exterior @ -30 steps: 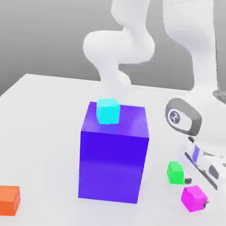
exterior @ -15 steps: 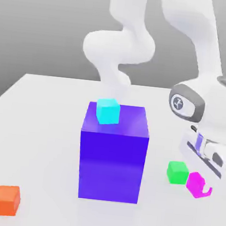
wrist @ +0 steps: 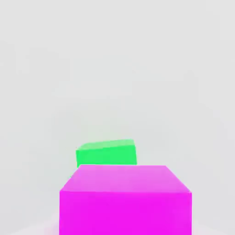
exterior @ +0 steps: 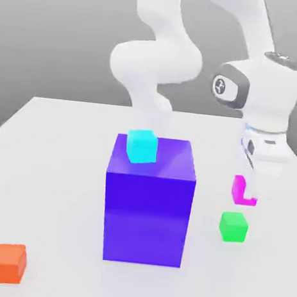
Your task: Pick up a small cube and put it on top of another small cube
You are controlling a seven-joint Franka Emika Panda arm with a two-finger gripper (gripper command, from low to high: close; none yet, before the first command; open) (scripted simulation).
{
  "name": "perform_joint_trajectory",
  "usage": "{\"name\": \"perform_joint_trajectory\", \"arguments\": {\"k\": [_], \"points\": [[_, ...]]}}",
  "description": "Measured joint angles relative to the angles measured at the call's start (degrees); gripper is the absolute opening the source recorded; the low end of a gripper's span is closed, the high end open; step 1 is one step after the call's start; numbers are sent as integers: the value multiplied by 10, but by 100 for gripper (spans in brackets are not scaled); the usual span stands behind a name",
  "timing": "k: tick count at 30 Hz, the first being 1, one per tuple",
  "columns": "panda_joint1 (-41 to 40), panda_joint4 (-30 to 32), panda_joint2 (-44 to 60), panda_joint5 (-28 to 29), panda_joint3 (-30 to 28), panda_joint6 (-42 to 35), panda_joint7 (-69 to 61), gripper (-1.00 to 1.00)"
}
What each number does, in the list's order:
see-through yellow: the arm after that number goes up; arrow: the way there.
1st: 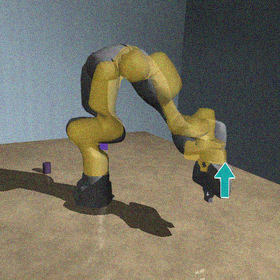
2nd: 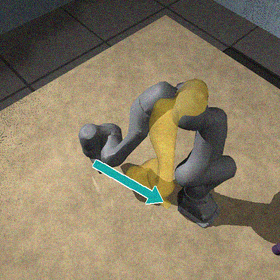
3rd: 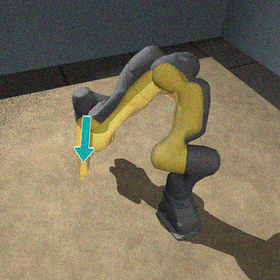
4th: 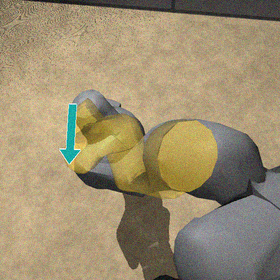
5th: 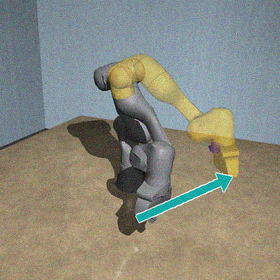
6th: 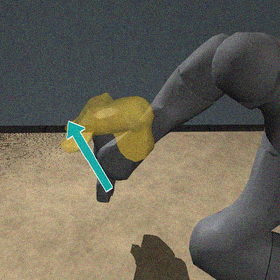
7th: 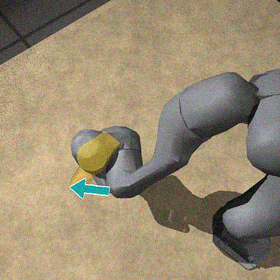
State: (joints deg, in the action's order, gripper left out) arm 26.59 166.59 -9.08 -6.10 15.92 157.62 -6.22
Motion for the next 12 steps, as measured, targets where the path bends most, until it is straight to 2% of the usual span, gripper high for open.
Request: {"name": "perform_joint_trajectory", "arguments": {"k": [5,6,12], "points": [[-13,-3,101,79,-11,96,57,-100],[-12,-3,113,93,-15,107,67,100],[-11,-4,119,99,-17,112,71,100]]}}
